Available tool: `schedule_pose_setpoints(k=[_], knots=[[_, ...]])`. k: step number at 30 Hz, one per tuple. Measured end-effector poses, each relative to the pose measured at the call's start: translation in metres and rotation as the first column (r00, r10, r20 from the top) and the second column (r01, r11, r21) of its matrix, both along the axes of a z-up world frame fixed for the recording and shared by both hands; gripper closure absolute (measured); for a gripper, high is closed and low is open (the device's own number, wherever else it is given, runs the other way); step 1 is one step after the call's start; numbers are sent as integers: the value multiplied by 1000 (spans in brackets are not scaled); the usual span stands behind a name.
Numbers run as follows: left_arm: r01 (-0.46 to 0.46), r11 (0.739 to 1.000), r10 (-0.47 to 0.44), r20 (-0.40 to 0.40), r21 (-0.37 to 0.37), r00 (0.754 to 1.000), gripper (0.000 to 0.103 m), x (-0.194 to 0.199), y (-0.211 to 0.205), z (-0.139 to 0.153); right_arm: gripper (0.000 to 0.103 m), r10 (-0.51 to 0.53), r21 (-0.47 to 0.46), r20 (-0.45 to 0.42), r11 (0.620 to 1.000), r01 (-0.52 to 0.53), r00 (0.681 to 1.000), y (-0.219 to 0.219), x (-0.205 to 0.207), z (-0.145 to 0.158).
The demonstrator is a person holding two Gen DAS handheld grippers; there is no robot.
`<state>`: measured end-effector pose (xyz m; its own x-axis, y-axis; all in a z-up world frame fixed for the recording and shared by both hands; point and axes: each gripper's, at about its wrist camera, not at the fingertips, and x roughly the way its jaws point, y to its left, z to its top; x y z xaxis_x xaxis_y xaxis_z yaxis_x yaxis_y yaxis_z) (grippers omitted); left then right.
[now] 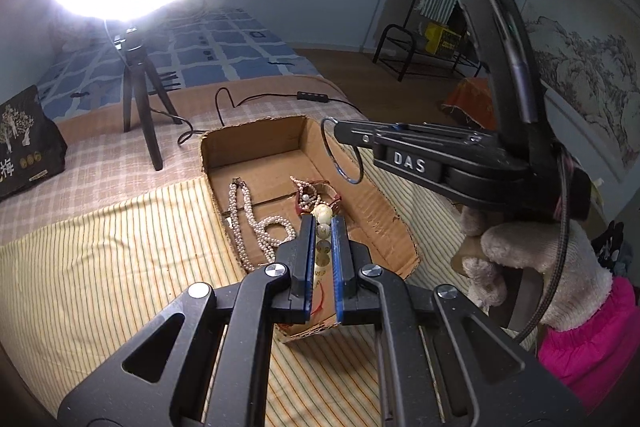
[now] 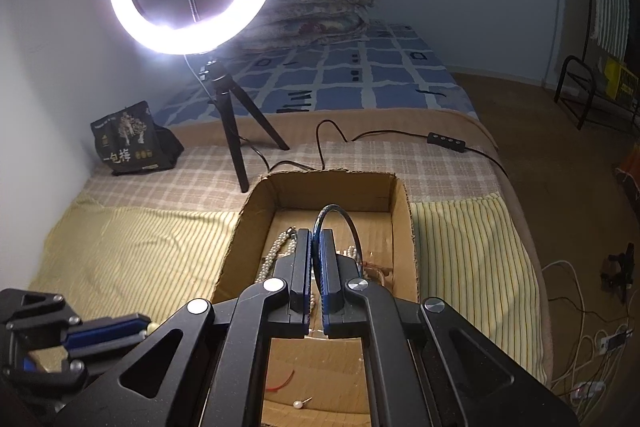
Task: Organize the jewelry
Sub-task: 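Lift and carry the beaded bracelet and black bangle in both tools over the box, then open both tools to drop the bracelet and bangle into the box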
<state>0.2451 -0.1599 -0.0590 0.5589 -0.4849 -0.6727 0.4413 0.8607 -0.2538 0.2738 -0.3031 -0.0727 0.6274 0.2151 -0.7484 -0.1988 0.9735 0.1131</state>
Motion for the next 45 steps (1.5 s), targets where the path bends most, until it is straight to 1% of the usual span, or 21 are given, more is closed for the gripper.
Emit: schedule_pose_setpoints(k=[7,18,22,23,24,25,26,27,28,31,32,36,45], knots=[[13,1000,-13,0,10,1000,98,0,-9,-4,101,-10,8,-9,1000,10,1000,-1,4,-3],[30,999,-31,9,20,999,98,-2,-13,-5,101,3,19,-13,1000,-3,1000,2,5,-5],[29,999,-30,17,29,999,98,-2,-13,-5,99,-15,2,-2,1000,15,1000,2,5,-3],[29,999,-30,18,36,999,97,-1,-14,-5,92,-20,-6,-2,1000,20,1000,1,5,-3],[30,999,-30,16,43,999,89,-1,-14,-5,83,-24,-14,0,1000,24,1000,1,5,-3],[30,998,-31,14,48,999,65,-2,-15,-6,58,-28,-19,1,999,28,1000,1,5,-3],[24,998,-25,16,55,1000,51,-2,-15,-6,38,-33,-27,12,999,33,999,1,3,-2],[10,998,-13,37,57,999,34,-3,-15,-5,34,-36,-31,28,999,37,999,1,2,0],[-1,998,-2,53,58,999,31,-4,-14,-5,32,-39,-33,42,999,40,998,1,0,1],[-13,997,10,39,73,999,30,-1,-13,-5,24,-50,-56,60,997,54,997,2,-1,6],[-18,997,15,39,70,999,30,-1,-12,-5,23,-55,-59,67,997,59,996,2,-2,7],[-21,997,18,39,74,999,30,1,-10,-6,23,-72,-57,63,996,76,995,0,-1,7],[-19,997,15,49,81,999,30,-5,-11,-3,23,-73,-67,62,995,77,995,3,-5,8]])
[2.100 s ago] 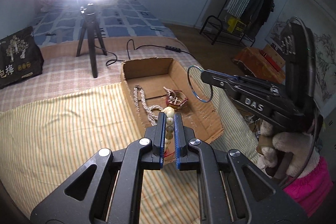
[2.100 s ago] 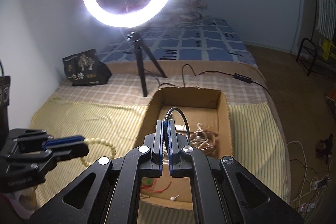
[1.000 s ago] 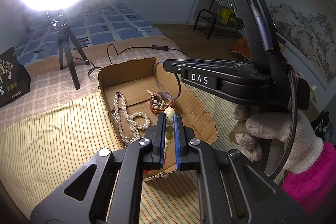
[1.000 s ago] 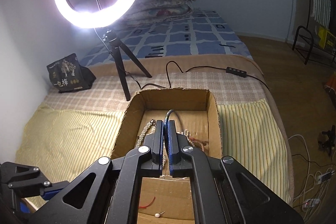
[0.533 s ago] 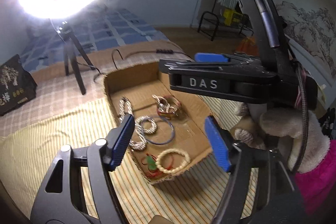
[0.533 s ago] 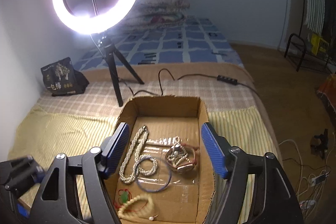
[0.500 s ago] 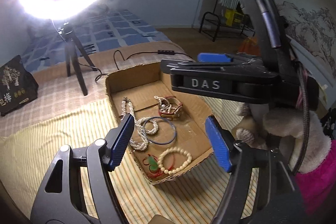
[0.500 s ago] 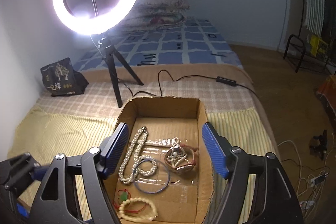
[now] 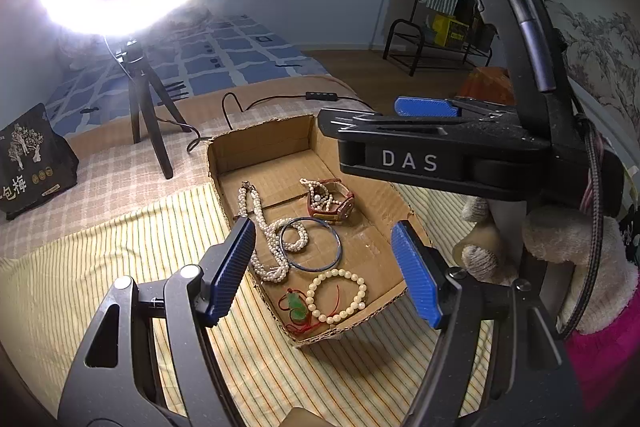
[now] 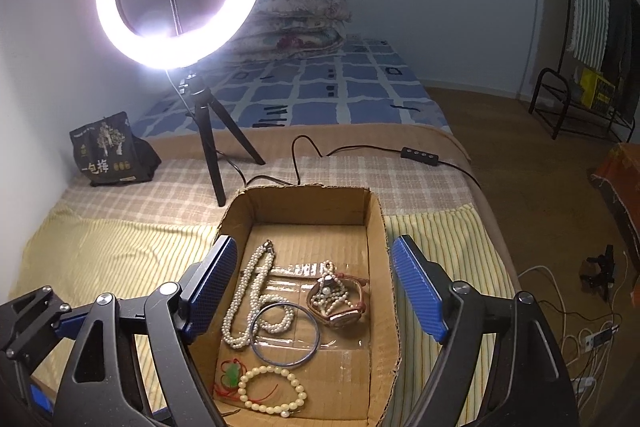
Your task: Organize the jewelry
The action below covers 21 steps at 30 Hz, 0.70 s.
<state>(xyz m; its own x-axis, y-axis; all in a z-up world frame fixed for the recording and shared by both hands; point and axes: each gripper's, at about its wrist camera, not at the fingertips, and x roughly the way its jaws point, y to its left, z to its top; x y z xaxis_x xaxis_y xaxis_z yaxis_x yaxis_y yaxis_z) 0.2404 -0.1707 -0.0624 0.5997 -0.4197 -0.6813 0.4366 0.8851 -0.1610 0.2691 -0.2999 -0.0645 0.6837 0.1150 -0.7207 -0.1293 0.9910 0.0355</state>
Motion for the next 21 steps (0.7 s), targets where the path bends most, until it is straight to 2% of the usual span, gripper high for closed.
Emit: schedule_pose_setpoints(k=[13,21], knots=[[-2,1000,1,57,22,998,30,-21,13,15,23,-14,0,30,1000,14,999,5,-24,18],[-25,999,20,96,46,995,30,-40,36,23,23,-42,-21,51,999,43,998,9,-46,31]])
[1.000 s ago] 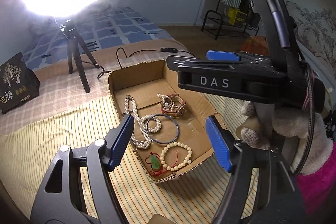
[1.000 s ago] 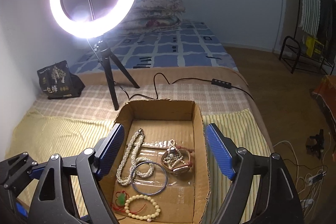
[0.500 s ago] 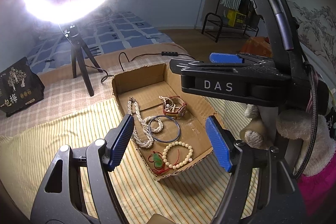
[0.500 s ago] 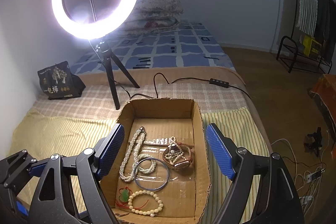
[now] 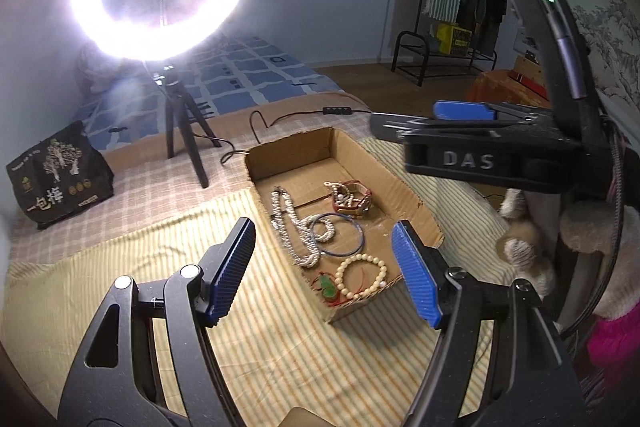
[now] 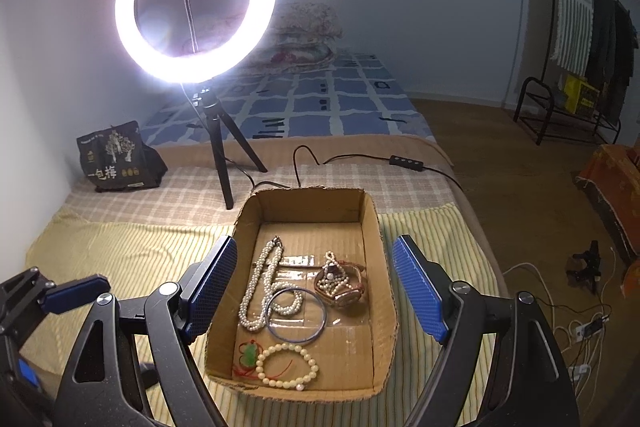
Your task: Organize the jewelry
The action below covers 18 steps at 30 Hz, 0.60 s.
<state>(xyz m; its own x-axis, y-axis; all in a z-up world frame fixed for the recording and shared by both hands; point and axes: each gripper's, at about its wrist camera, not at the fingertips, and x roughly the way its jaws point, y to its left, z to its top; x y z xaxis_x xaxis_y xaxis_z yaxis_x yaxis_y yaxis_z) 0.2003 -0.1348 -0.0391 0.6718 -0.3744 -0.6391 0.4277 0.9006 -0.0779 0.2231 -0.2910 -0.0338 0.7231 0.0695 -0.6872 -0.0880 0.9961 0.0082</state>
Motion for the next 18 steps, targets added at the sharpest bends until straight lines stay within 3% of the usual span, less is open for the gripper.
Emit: schedule_pose_setpoints(k=[6,10,18], knots=[[-19,1000,19,28,1,999,30,-14,16,10,23,-34,-33,26,999,35,999,6,-25,15],[-40,999,41,69,-2,997,18,-25,27,19,23,-52,-57,45,997,54,998,13,-43,22],[-65,997,60,115,40,992,18,-44,37,29,22,-77,-84,83,993,84,994,20,-79,33]])
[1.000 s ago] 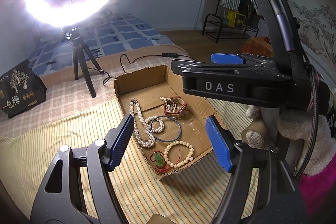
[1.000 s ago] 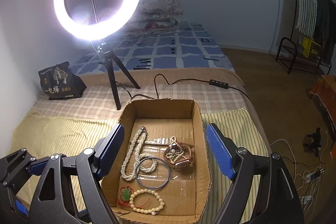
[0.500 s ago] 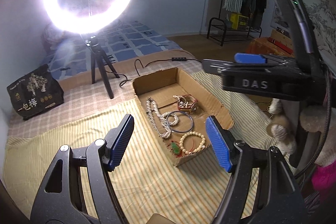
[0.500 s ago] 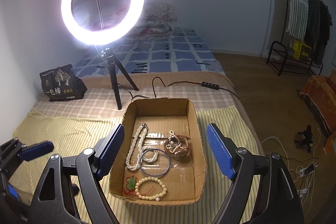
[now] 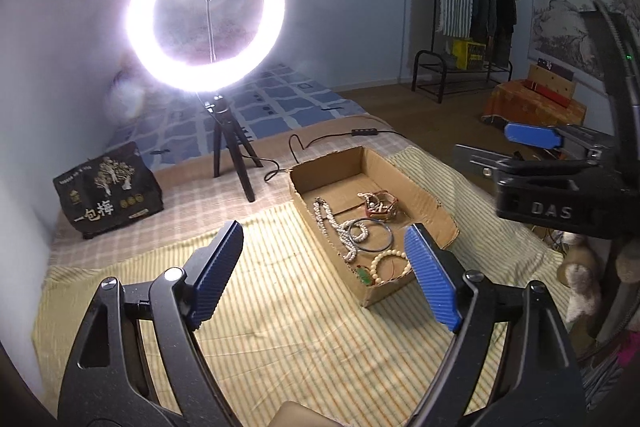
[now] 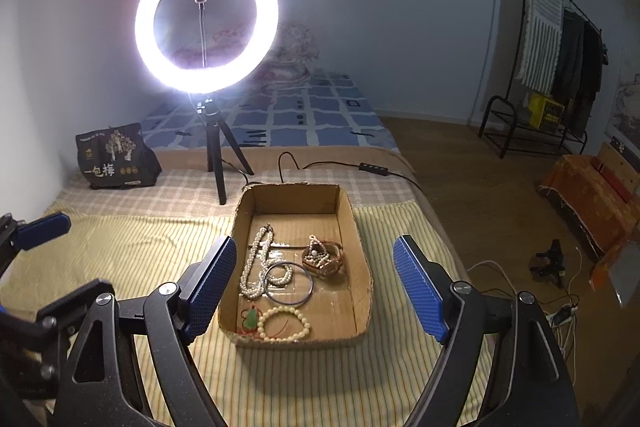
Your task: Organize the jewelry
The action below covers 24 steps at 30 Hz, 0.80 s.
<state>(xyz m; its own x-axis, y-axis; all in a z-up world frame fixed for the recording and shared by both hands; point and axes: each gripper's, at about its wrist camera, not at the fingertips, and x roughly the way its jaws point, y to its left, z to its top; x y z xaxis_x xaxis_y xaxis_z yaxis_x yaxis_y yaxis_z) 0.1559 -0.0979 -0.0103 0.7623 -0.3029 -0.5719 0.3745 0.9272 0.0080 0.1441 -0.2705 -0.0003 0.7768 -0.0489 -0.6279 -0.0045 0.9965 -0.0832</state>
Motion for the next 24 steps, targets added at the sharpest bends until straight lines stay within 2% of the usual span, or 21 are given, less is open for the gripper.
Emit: schedule_pose_setpoints(k=[9,13,16,24], knots=[[-1,999,1,11,33,1000,16,-16,-7,6,21,-17,-5,48,1000,17,999,3,-25,8],[0,999,0,9,35,1000,1,-19,-10,7,21,-22,-12,59,1000,23,998,5,-32,9],[-12,999,11,27,39,1000,1,-23,-8,9,20,-25,-25,65,999,27,998,4,-36,9],[-36,998,36,-4,41,999,1,-24,-7,3,20,-19,-7,63,1000,20,998,2,-38,9]])
